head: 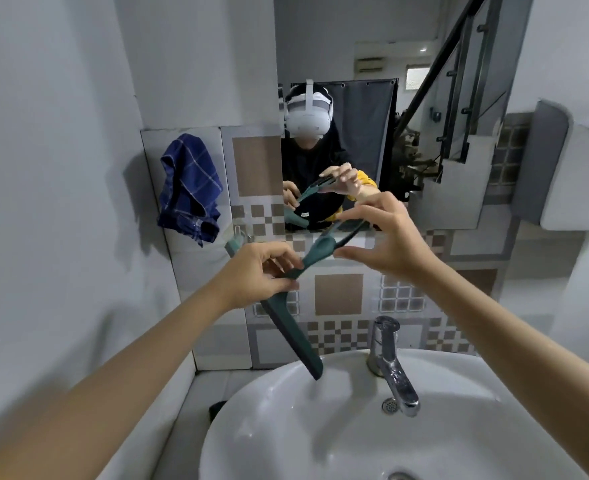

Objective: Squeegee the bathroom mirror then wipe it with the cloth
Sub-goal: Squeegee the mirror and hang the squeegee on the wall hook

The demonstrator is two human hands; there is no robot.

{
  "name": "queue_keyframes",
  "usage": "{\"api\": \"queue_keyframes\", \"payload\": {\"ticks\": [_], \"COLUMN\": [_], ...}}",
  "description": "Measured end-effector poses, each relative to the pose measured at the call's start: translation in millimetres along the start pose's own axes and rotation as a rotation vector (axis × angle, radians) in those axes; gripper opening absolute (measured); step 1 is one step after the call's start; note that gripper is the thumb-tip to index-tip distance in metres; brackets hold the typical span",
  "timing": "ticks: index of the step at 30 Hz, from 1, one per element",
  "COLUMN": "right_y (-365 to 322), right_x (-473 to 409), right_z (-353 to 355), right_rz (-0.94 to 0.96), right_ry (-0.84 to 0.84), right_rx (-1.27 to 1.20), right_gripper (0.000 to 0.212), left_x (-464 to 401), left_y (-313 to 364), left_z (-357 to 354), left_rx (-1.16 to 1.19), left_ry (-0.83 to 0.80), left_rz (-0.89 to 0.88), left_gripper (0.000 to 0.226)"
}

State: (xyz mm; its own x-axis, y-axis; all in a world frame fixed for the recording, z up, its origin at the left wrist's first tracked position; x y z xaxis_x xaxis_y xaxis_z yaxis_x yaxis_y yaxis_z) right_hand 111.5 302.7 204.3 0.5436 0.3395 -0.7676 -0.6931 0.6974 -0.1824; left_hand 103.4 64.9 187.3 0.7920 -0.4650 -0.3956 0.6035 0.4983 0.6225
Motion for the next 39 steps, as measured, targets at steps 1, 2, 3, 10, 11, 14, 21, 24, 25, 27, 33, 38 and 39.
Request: {"api": "queue_keyframes", "payload": {"ticks": [1, 2, 3, 10, 11, 14, 21, 24, 25, 27, 33, 38, 39], "right_y": [-1.6, -4.3, -7.4, -28.5, -30.4, -33.7, -20.2, -11.9, -9.7, -5.3, 2.0, 3.6, 4.3], "right_x": [-3.9, -8.2, -12.1, -32.7, -34.7, -39.7, -44.3, -43.8, -43.3, -41.8, -40.9, -43.8, -44.0], "right_z": [-8.4, -17.7, -27.8, -102.5, -111.9, -137.7, -190.4, -208.8, -213.7, -222.5, -237.5, -243.8, -244.6], "right_rz": [-0.038, -0.091, -0.143, -0.265, -0.281, -0.325, -0.404, -0.406, -0.406, -0.407, -0.346, -0.313, -0.314], "right_ry": [0.044, 0.068, 0.079, 0.03, 0.015, -0.011, -0.079, -0.12, -0.133, -0.15, -0.151, -0.15, -0.144], "right_rx": [-0.073, -0.149, -0.224, -0.609, -0.645, -0.691, -0.749, -0.716, -0.705, -0.696, -0.658, -0.648, -0.648], "right_gripper": [0.061, 0.062, 0.063, 0.069, 0.069, 0.068, 0.067, 0.069, 0.069, 0.069, 0.068, 0.066, 0.066], "left_x": [3.8, 7.8, 11.8, 36.1, 39.0, 45.7, 47.2, 45.8, 45.5, 44.7, 37.9, 32.3, 31.8], "left_y": [-4.8, -10.1, -16.3, -60.8, -67.7, -88.4, -132.9, -152.3, -157.7, -168.9, -186.4, -193.0, -193.4], "left_z": [0.4, 0.9, 1.1, -2.2, -3.3, -5.3, -15.2, -24.4, -27.9, -33.9, -43.2, -47.2, -47.7], "left_rx": [0.028, 0.052, 0.067, 0.075, 0.071, 0.091, 0.149, 0.174, 0.188, 0.209, 0.234, 0.229, 0.227], "left_ry": [0.031, 0.061, 0.088, 0.214, 0.23, 0.262, 0.331, 0.339, 0.34, 0.345, 0.346, 0.369, 0.375], "left_rz": [0.01, 0.018, 0.024, 0.118, 0.136, 0.221, 0.336, 0.381, 0.387, 0.4, 0.423, 0.439, 0.436], "left_gripper": [0.026, 0.028, 0.031, 0.06, 0.061, 0.066, 0.065, 0.06, 0.059, 0.058, 0.057, 0.057, 0.056]}}
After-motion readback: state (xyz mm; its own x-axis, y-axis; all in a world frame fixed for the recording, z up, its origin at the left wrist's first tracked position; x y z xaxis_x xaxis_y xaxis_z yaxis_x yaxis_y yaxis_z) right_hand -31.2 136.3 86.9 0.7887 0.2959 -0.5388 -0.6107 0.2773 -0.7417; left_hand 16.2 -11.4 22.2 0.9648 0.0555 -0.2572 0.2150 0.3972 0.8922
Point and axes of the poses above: each hand's wrist, its own x-axis away from the middle knuckle, its own z-axis out of the back of the hand, y = z × x, the point moved 1 cm from there along -x, towards the middle knuckle, and after that the axes turned 7 degrees about z, right-handed, at the moved point
